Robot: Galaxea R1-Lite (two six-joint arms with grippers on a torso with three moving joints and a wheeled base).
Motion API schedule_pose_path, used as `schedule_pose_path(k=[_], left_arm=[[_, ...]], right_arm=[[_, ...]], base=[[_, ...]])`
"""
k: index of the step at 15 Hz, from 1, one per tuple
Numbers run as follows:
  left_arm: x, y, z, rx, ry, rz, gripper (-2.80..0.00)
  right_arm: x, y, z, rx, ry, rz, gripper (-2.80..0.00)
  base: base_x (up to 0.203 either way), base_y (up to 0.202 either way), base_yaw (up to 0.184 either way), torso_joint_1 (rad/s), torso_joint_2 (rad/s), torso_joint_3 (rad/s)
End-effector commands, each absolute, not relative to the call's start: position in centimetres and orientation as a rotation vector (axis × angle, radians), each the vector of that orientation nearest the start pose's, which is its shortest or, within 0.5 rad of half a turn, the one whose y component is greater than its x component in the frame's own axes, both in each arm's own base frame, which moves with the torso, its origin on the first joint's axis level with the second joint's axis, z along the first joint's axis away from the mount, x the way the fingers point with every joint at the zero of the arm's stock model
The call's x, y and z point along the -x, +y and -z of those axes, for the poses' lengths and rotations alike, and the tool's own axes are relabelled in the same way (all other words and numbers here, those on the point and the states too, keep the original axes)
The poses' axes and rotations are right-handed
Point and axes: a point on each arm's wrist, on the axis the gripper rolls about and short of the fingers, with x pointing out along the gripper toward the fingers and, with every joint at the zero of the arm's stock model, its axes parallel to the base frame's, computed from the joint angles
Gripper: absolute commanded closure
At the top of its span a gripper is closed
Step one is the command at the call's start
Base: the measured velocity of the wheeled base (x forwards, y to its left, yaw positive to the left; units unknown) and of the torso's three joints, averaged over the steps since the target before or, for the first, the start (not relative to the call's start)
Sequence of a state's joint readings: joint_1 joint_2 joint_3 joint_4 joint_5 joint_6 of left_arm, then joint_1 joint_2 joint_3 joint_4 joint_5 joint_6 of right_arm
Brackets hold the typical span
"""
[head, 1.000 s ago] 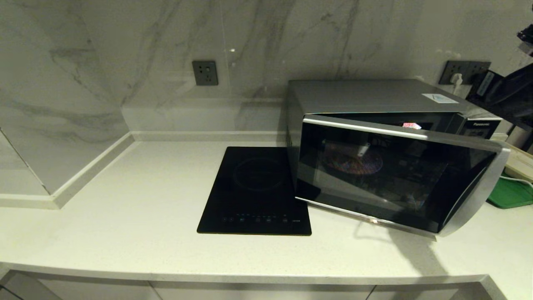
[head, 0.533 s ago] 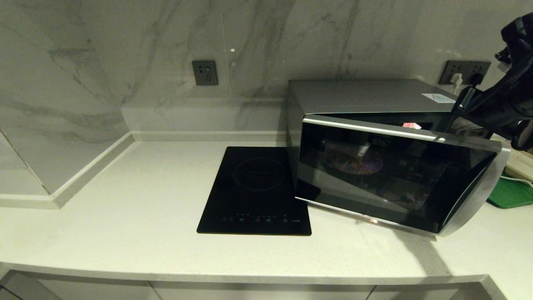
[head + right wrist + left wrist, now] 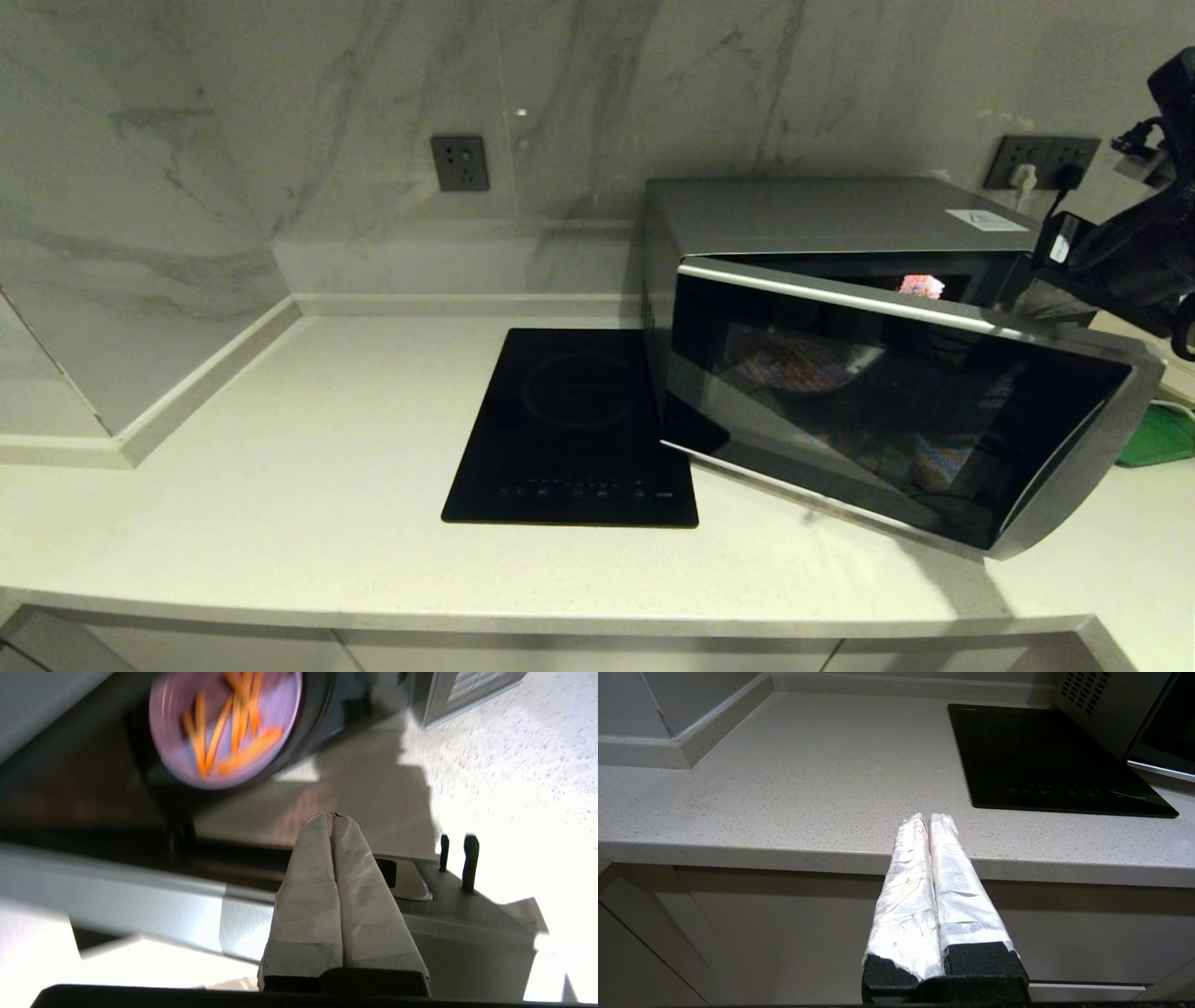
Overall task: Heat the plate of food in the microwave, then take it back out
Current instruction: Open the microwave oven
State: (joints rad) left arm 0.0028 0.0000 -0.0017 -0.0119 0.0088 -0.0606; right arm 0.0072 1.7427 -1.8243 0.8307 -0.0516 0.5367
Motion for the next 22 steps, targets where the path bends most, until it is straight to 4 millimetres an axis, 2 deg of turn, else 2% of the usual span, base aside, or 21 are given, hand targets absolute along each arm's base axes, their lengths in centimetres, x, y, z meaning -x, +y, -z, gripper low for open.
schedule_pose_path(k=[1,5,8,10,15,22], left_arm=[[2.3,0.0,-7.7,0.061,-0.014,-0.012,0.00],[2.3,0.0,-7.7,0.061,-0.014,-0.012,0.00],[2.3,0.0,-7.7,0.061,-0.014,-0.012,0.00],[2.3,0.0,-7.7,0.061,-0.014,-0.012,0.00],[2.3,0.0,-7.7,0.061,-0.014,-0.012,0.00],[2.3,0.0,-7.7,0.061,-0.014,-0.012,0.00]], right_arm=[[-26.5,0.2,-32.2,-0.449,0.725,0.175,0.00],[-21.7,0.9,-31.6,-0.338,0.774,0.039,0.00],[-17.8,1.6,-31.3,-0.227,0.775,-0.138,0.00],[-16.1,2.0,-30.7,-0.141,0.776,-0.248,0.00],[-15.7,2.1,-29.9,-0.127,0.804,-0.294,0.00],[-16.6,2.3,-28.5,-0.128,0.867,-0.288,0.00]], base=[[0.000,0.000,0.000,0.000,0.00,0.000],[0.000,0.000,0.000,0.000,0.00,0.000],[0.000,0.000,0.000,0.000,0.00,0.000],[0.000,0.000,0.000,0.000,0.00,0.000],[0.000,0.000,0.000,0.000,0.00,0.000],[0.000,0.000,0.000,0.000,0.00,0.000]])
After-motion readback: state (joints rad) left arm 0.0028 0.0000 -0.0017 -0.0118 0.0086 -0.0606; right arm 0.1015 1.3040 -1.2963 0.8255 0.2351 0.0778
